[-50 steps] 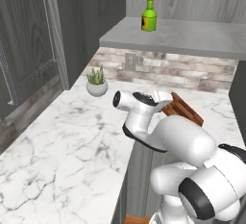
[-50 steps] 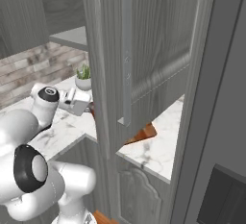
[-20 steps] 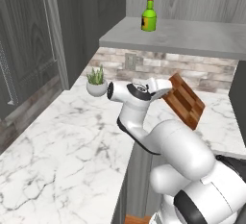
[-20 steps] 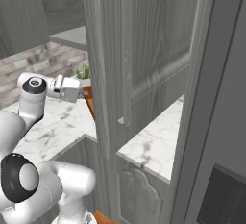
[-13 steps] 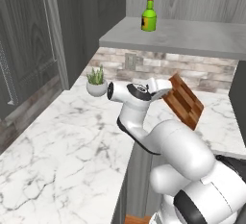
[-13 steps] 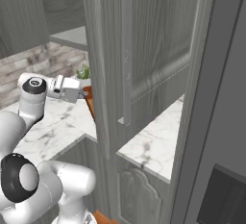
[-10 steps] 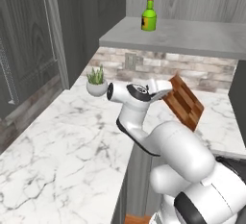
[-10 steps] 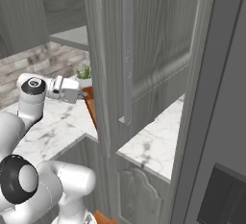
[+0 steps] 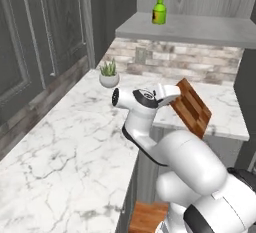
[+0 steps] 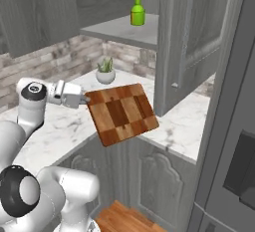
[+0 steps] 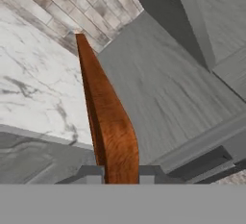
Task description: Move the cutting board and knife to the sink. Then move spray from the cabinet to the counter.
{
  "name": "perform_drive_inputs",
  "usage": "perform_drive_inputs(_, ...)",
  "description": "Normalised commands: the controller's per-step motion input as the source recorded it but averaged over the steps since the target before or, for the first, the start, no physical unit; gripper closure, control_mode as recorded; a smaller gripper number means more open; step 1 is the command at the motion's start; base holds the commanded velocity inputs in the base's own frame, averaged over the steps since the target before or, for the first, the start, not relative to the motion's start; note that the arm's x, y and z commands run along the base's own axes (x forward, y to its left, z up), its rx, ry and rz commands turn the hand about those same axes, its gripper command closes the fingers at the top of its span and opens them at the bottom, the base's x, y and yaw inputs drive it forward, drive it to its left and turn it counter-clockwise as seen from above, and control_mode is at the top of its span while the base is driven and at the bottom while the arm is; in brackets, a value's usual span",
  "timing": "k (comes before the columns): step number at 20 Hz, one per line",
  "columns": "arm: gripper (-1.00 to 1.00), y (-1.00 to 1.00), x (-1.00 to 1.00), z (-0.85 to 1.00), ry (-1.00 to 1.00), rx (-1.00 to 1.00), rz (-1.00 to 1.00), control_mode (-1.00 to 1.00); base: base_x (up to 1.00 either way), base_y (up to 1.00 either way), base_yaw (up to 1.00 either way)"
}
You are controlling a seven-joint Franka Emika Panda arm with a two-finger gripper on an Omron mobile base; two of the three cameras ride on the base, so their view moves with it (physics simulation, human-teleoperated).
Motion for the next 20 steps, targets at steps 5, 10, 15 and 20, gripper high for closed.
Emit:
perform_drive_inputs(5,1.00,0.00,0.00,0.00,0.00,0.00,0.00,1.00,-0.67,0.47,0.11)
perform_drive_inputs(10,1.00,0.00,0.00,0.00,0.00,0.00,0.00,1.00,-0.71,0.37,0.25)
perform_drive_inputs(15,1.00,0.00,0.00,0.00,0.00,0.00,0.00,1.00,-0.71,0.39,0.28)
perform_drive_inputs(20,1.00,0.00,0.00,0.00,0.00,0.00,0.00,1.00,-0.79,-0.06,0.35)
